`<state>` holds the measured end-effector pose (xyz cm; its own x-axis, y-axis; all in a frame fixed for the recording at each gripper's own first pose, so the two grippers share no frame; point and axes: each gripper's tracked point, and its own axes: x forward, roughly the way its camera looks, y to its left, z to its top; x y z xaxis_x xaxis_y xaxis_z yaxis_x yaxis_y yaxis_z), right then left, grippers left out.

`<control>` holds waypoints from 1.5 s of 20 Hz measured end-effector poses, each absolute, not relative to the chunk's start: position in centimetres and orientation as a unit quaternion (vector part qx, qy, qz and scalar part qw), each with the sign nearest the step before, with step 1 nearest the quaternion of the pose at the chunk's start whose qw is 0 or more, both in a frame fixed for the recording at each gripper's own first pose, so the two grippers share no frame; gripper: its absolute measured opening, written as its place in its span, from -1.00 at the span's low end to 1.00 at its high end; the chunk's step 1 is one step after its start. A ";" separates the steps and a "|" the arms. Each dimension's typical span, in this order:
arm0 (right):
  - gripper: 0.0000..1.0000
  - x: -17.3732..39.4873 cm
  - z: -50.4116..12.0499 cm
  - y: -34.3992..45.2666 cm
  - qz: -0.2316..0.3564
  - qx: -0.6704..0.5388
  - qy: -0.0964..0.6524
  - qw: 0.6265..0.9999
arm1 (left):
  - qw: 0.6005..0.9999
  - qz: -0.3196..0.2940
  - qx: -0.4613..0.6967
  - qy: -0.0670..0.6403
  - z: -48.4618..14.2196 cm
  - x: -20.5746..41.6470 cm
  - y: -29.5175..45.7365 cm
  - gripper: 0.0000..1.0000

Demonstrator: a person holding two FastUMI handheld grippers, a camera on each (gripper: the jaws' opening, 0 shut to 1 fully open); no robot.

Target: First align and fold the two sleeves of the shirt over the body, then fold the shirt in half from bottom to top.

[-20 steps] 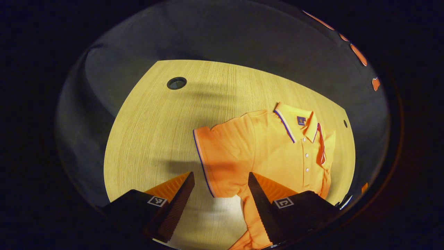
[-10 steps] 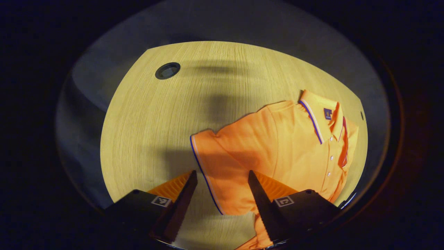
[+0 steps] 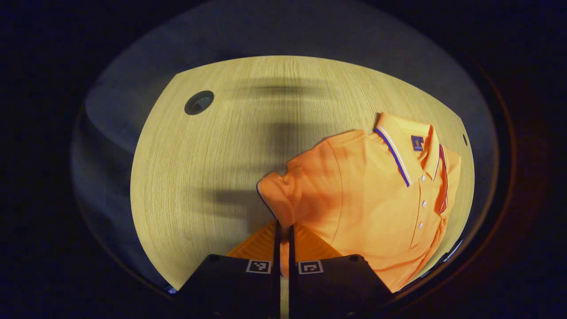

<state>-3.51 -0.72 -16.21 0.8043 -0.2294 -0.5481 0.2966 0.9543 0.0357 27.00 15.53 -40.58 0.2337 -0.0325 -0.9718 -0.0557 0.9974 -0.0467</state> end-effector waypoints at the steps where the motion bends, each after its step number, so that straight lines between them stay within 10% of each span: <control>1: 0.91 -3.7 -16.4 -0.9 -0.139 0.060 0.282 0.947 | 0.788 0.002 -0.039 0.614 -40.1 27.0 15.5 -0.84; 13: 0.92 -3.3 -16.4 -0.7 -0.139 0.059 0.285 0.946 | 0.830 -0.116 0.004 0.545 -34.9 30.8 6.8 -0.79; 16: 0.92 -3.9 -16.6 -0.4 -0.140 0.059 0.290 0.945 | 0.825 -0.176 -0.009 0.537 -34.5 31.3 2.4 -0.59; 23: 0.92 -4.0 -16.5 0.2 -0.143 0.057 0.288 0.945 | 0.836 -0.208 -0.036 0.506 -32.2 30.5 0.2 0.86; 30: 0.94 -2.2 -15.5 1.7 -0.100 0.037 0.245 0.964 | 0.915 -0.160 -0.025 0.371 -23.5 25.7 3.7 0.87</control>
